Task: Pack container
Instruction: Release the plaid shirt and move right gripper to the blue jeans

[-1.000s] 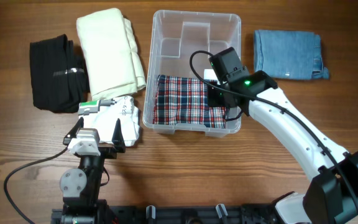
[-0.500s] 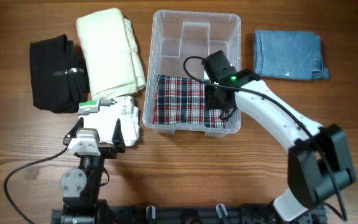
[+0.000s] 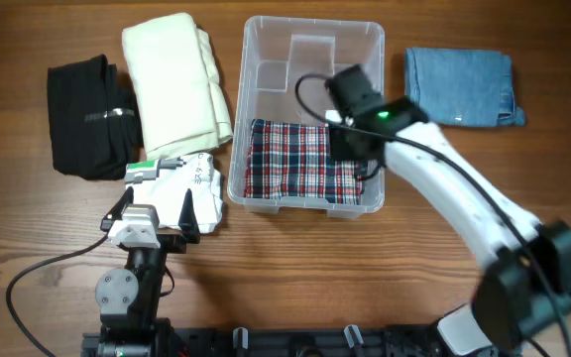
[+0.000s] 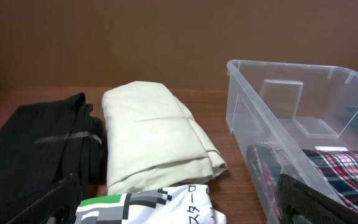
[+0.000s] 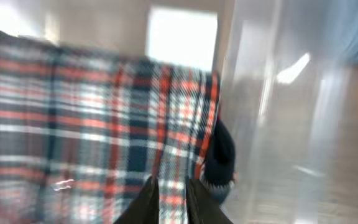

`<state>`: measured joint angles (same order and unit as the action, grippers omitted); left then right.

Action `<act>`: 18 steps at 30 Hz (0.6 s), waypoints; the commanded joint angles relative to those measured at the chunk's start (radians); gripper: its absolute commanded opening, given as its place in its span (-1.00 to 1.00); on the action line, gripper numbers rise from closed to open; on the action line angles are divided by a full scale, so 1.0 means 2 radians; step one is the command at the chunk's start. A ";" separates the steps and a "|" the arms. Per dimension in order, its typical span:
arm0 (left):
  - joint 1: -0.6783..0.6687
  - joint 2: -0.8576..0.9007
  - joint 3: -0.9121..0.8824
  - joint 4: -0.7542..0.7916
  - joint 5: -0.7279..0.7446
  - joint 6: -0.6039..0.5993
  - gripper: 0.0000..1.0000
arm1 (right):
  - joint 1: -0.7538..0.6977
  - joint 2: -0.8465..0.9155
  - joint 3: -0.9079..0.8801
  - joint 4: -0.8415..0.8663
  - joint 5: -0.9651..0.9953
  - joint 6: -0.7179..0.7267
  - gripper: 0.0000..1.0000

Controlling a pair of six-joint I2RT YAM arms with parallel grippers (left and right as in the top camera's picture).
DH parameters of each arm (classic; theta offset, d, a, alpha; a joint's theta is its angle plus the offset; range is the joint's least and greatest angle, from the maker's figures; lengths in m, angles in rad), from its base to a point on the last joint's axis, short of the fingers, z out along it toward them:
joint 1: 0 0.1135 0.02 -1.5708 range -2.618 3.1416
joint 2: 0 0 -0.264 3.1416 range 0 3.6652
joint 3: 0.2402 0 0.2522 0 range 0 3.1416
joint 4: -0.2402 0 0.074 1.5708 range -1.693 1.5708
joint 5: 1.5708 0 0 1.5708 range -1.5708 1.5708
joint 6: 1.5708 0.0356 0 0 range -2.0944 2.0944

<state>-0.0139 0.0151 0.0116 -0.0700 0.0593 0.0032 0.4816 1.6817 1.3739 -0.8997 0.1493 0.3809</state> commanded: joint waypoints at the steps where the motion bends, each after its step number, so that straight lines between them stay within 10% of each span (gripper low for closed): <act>1: -0.002 0.001 -0.003 0.000 0.009 0.008 1.00 | -0.018 -0.066 0.047 -0.020 -0.024 -0.003 -0.65; 10: -0.002 0.001 -0.003 0.000 0.009 0.008 0.99 | -0.193 -0.128 0.073 -0.045 -0.036 -0.013 -0.35; 14: -0.002 0.001 -0.003 0.000 0.009 0.008 1.00 | -0.281 -0.123 0.073 -0.024 -0.044 -0.022 0.50; 18: -0.002 0.001 -0.003 0.000 0.009 0.008 0.99 | -0.352 -0.111 0.073 0.019 -0.046 -0.023 0.66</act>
<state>-0.0139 0.0151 0.0116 -0.0700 0.0593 0.0032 -0.1463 1.4414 1.5082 -0.9062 0.0772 0.3458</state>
